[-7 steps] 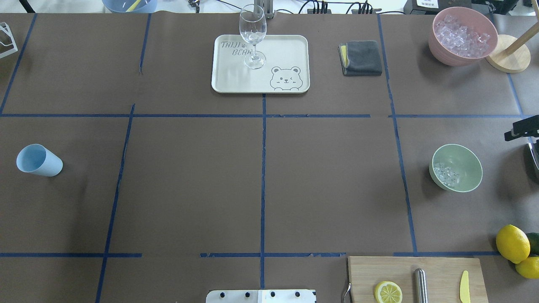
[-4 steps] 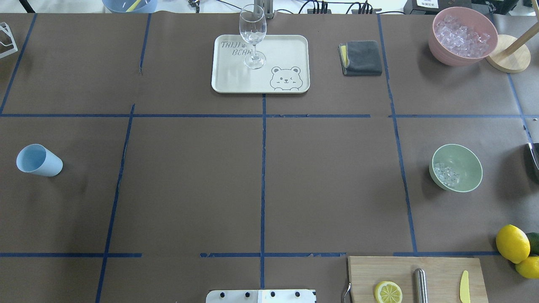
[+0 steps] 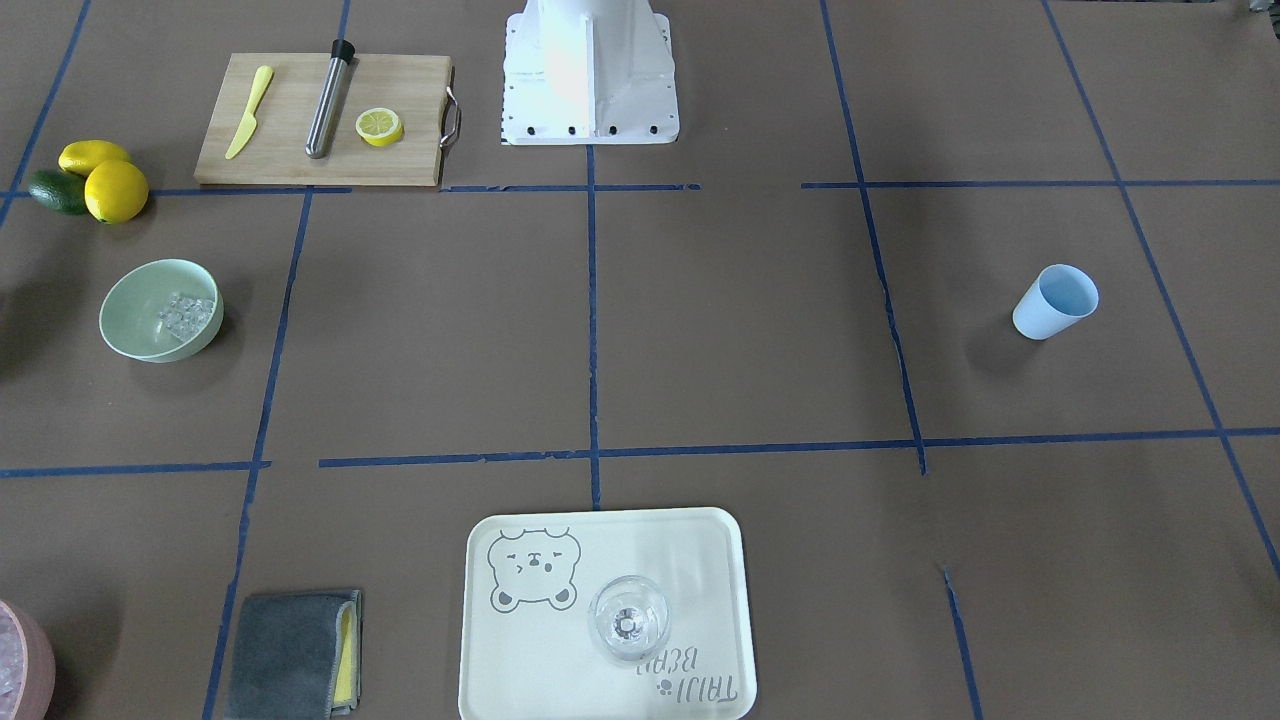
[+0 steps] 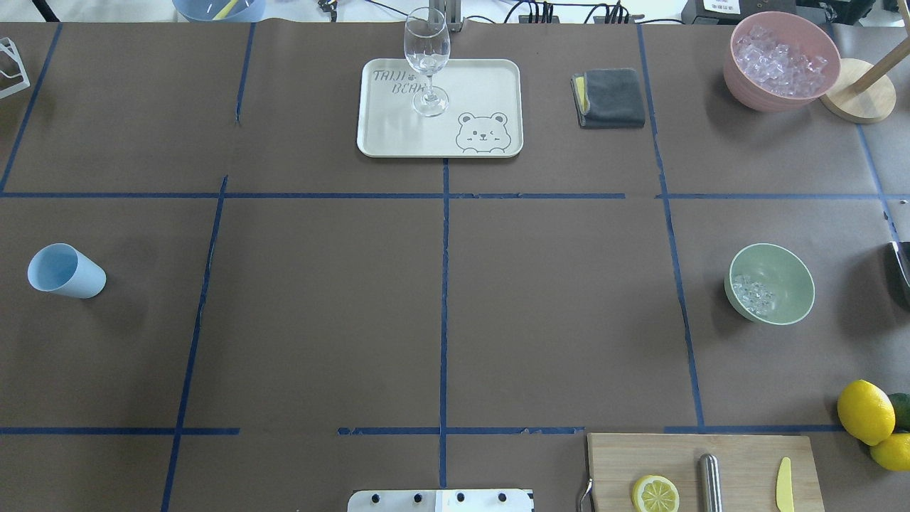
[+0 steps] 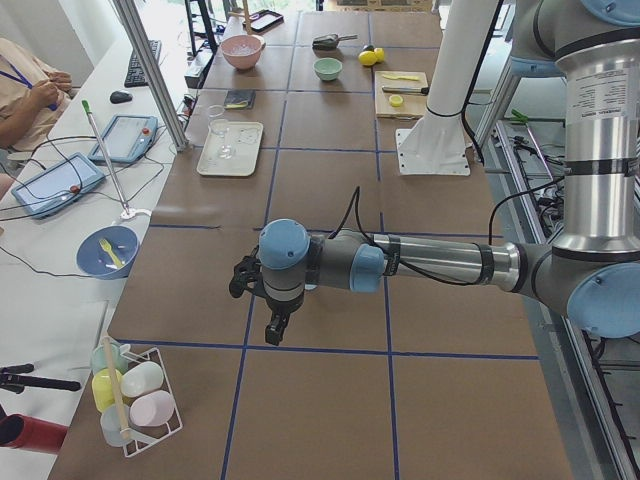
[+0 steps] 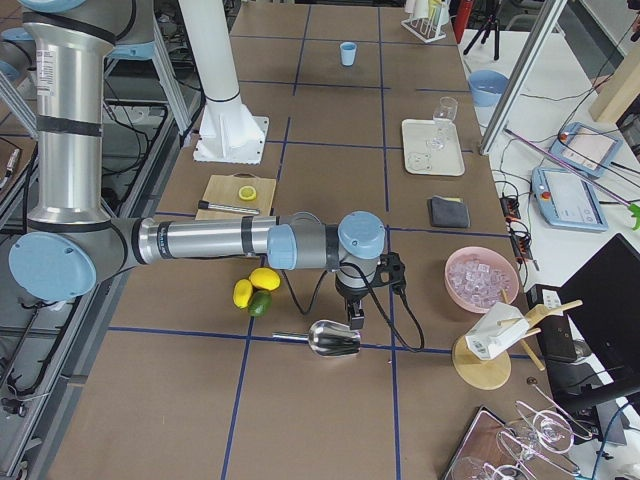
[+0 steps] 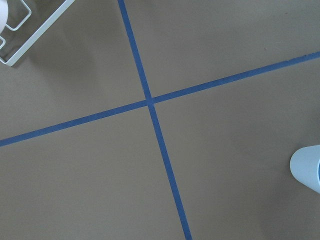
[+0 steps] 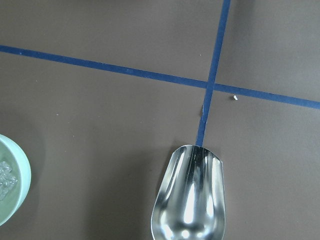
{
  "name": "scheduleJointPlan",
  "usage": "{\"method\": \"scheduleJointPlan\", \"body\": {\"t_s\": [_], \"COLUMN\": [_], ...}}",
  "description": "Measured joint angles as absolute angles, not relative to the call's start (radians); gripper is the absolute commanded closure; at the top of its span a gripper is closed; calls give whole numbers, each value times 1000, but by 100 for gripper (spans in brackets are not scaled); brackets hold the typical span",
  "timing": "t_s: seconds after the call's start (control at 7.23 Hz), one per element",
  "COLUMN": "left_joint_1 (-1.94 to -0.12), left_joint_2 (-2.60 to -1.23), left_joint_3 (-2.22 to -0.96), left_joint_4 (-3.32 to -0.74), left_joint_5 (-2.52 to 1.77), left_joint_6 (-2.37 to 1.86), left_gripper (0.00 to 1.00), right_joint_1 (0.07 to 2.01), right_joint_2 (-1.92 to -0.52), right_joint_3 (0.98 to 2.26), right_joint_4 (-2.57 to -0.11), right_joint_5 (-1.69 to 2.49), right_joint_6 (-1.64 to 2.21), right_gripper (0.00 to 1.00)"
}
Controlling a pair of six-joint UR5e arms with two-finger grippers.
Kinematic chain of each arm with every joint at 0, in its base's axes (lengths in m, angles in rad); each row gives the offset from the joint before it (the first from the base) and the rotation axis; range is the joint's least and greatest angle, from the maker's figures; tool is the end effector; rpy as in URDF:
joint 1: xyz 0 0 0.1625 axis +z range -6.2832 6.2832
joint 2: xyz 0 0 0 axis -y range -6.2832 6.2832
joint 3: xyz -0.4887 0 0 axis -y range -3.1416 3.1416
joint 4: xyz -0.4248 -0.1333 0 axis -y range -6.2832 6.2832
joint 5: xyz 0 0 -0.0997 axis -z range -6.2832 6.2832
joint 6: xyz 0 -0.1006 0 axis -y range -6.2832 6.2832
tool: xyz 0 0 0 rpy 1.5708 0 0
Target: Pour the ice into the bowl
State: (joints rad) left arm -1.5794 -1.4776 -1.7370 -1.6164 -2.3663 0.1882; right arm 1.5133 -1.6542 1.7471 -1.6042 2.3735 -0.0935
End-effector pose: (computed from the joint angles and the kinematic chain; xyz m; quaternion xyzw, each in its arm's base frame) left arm -0.0656 -0.4850 0.6762 0.0924 0.3794 0.1054 0.9145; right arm 0.0329 -0.4886 0.6739 0.0344 -0.3899 -0.0810 0.9166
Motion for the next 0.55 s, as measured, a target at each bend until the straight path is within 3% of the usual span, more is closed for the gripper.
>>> {"method": "scheduleJointPlan", "body": {"t_s": [0.55], "left_joint_1": [-1577], "left_joint_2": [-1457], "left_joint_3": [-1723], "left_joint_4": [-1614], "left_joint_5": [-2374], "left_joint_6": [192], "left_gripper": [0], "right_joint_1": [1467], "right_joint_2": [-1630], "right_joint_3": [1744], "right_joint_4": [-1615], "right_joint_5": [2373], "right_joint_6": [-90], "right_gripper": [0]}}
